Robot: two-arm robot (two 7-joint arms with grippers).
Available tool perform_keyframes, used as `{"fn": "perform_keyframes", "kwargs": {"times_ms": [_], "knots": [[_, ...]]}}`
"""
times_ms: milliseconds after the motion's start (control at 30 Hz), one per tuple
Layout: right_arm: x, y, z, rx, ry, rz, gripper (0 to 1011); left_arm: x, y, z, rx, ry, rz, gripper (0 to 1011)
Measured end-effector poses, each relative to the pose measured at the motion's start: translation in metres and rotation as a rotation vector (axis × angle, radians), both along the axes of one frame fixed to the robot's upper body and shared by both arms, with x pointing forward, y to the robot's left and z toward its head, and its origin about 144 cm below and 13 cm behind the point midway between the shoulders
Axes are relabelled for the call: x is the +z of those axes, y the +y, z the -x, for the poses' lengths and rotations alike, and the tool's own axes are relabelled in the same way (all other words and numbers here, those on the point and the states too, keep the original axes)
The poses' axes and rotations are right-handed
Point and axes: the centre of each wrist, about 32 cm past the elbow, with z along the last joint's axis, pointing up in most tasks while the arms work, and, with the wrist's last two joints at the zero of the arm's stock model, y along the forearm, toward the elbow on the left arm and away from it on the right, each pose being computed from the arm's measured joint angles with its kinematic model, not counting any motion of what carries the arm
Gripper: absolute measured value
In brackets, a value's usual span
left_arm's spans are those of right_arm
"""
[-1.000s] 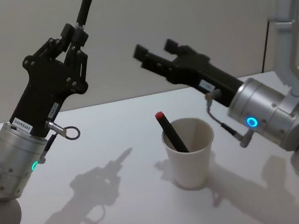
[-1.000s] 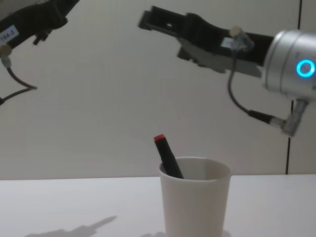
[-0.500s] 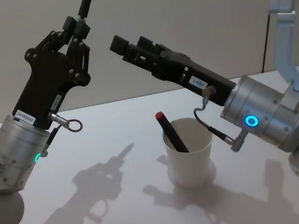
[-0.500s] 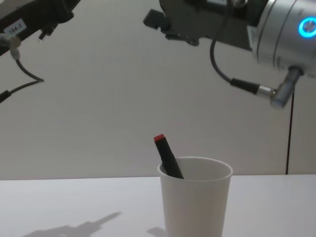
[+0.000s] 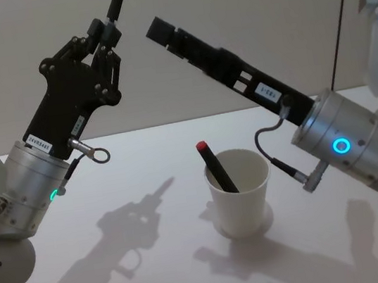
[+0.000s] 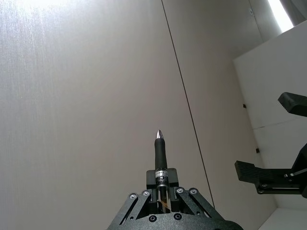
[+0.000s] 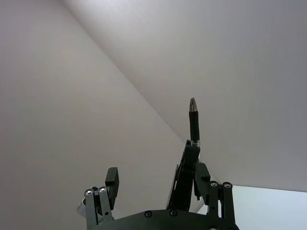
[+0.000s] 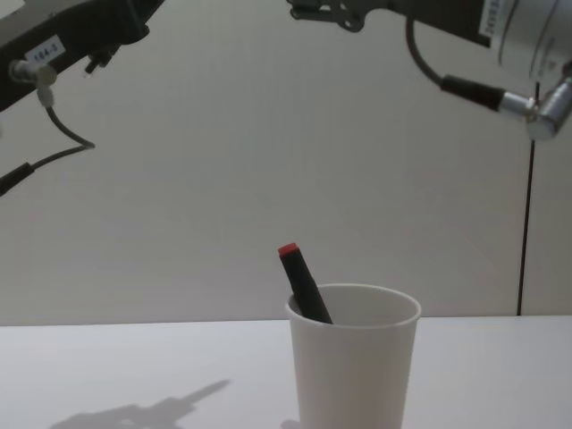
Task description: Place the pen into the pen holder.
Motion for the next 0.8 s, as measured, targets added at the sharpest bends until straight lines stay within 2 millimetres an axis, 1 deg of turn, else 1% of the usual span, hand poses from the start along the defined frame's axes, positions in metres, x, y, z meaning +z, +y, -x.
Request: {"fn": "perform_keyframes", "kwargs": {"times_ms": [267,800], "knots": [[0.005,0.000,0.001,-0.017,0.028,-0.002,1001,0.001,-0.002,0.002,0.013,0.005,-0.009,138],[0.014,0.010,0.000,-0.079,0.071,-0.005,1001,0.002,-0.003,0.009,0.045,0.015,-0.032,138]]}}
